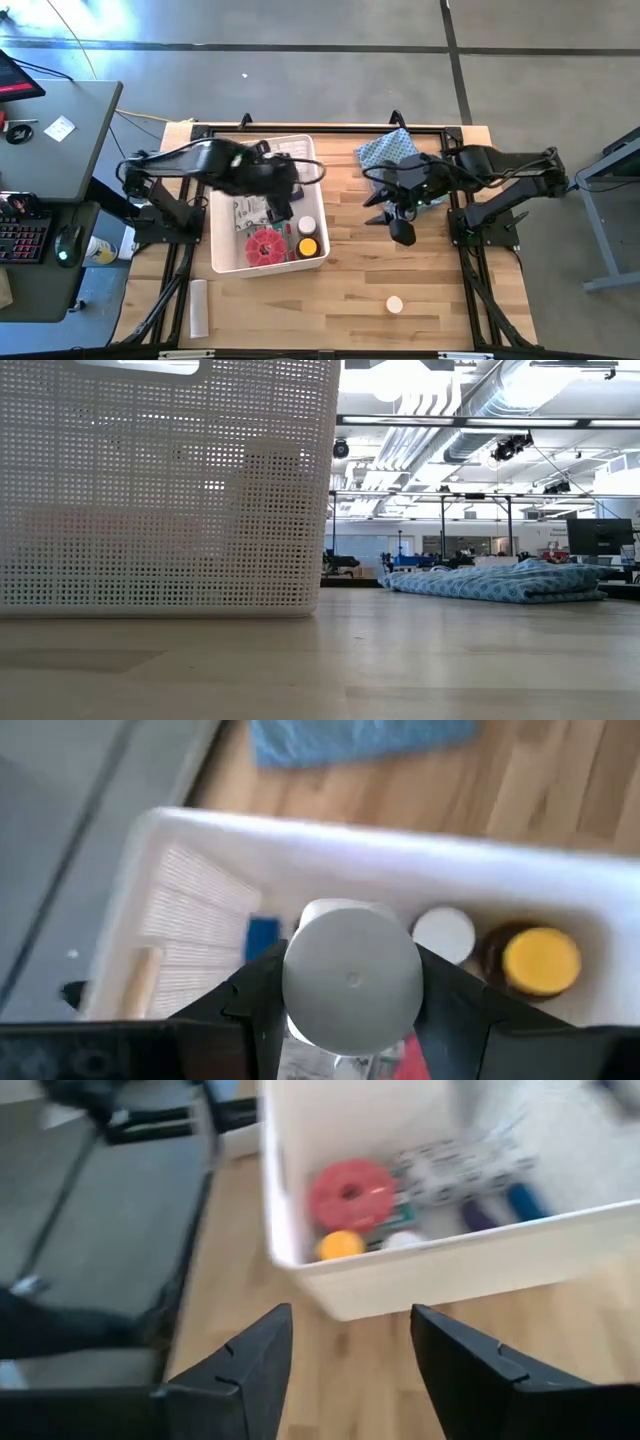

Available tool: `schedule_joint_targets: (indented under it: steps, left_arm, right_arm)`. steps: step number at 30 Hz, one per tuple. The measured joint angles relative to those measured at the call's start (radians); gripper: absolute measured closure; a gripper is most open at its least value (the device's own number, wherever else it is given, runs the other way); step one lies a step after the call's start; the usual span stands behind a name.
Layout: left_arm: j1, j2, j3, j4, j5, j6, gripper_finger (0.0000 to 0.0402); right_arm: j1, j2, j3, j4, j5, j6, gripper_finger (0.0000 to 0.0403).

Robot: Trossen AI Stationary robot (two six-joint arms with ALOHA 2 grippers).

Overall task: Pick & place medical supplies in basket/bin
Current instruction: Put the white medicine bottle into the white bin

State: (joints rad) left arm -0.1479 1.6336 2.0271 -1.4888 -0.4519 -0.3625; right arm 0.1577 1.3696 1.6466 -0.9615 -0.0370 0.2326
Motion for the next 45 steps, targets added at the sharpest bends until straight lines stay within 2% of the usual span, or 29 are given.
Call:
schedule_joint_targets:
  steps: [3, 6, 10, 14, 19, 25, 33, 37, 45]
  left_arm:
    - [0.078, -0.067, -0.198, 0.217, 0.162, 0.112, 0.0196]
    - [0.153, -0.155, -0.377, 0.4, 0.321, 0.163, 0.0196]
    - [0.216, -0.269, -0.589, 0.506, 0.334, 0.201, 0.0196]
    - [0.235, -0.371, -0.81, 0.697, 0.339, 0.252, 0.0196]
    - [0.236, -0.4, -1.012, 0.899, 0.383, 0.254, 0.0196]
    - [0.234, -0.329, -1.084, 1.009, 0.384, 0.247, 0.0196]
    - [0.233, -0.148, -1.082, 1.113, 0.419, 0.255, 0.0194]
    - [0.233, -0.076, -1.083, 1.143, 0.419, 0.245, 0.0172]
    - [0.233, -0.045, -1.081, 1.202, 0.445, 0.226, 0.0186]
  right_arm:
    - [0.0, -0.014, 0.0, 0.0, 0.11, 0.018, 0.0213]
    - [-0.001, -0.023, 0.0, 0.0, 0.196, 0.125, 0.0219]
    - [0.0, -0.025, 0.0, 0.0, 0.263, 0.224, 0.0227]
    - [0.0, -0.025, 0.0, 0.0, 0.308, 0.316, 0.0234]
    - [0.0, -0.025, 0.0, 0.001, 0.387, 0.413, 0.0244]
    - [-0.001, -0.024, 0.0, 0.001, 0.433, 0.473, 0.0257]
    - [-0.002, -0.024, 0.0, 0.009, 0.487, 0.442, 0.0261]
    - [-0.002, -0.024, 0.0, 0.009, 0.499, 0.421, 0.0263]
    - [-0.002, -0.024, 0.0, 0.004, 0.499, 0.308, 0.0263]
